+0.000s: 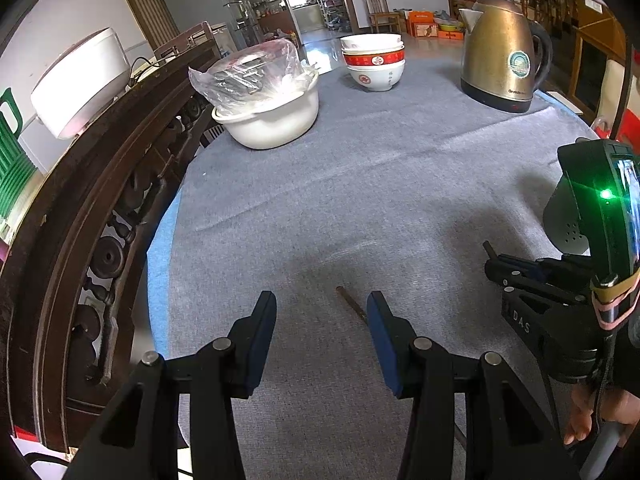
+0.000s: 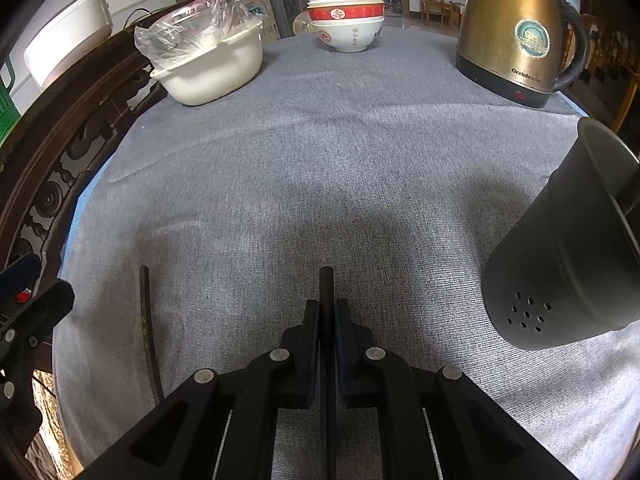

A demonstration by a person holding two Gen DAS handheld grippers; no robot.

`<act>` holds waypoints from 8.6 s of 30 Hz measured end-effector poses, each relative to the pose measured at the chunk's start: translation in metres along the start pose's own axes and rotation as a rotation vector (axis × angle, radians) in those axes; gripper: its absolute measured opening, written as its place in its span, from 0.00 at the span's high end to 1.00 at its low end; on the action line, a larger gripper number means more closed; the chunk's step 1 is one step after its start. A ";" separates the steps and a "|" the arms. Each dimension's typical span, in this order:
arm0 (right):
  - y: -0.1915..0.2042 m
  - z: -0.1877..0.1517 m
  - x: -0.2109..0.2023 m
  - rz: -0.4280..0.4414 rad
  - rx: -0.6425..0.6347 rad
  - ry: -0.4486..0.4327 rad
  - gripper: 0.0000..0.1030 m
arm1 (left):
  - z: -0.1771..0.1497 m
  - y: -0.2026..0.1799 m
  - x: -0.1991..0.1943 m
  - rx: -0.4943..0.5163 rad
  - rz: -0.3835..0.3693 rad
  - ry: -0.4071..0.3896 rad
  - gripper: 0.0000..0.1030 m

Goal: Organize utensils

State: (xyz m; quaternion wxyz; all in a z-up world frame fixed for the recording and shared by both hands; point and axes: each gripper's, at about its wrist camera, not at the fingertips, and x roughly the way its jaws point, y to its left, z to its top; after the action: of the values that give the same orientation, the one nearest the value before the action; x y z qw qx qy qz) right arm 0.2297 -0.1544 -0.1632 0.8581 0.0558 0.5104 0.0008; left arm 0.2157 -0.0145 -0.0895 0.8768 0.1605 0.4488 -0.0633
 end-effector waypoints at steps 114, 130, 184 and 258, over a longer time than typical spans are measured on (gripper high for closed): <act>-0.122 -0.047 -0.258 0.273 0.176 -0.410 0.77 | 0.059 -0.005 -0.167 -0.139 -0.495 -0.201 0.94; -0.147 -0.049 -0.125 0.336 0.334 -0.206 0.88 | 0.042 -0.015 -0.172 -0.140 -0.515 -0.188 0.94; -0.149 -0.045 -0.257 0.067 0.193 -0.700 0.91 | 0.132 -0.122 -0.149 -0.225 -0.314 -0.483 0.58; -0.080 -0.131 -0.261 0.043 0.165 -0.499 0.35 | -0.033 -0.038 -0.144 -0.088 0.017 -0.241 0.14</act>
State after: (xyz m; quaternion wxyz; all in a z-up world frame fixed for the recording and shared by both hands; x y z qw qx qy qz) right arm -0.0141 -0.2371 -0.0043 0.9498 0.1347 0.2800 -0.0365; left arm 0.0965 -0.0437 0.0002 0.9311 0.1170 0.3410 -0.0548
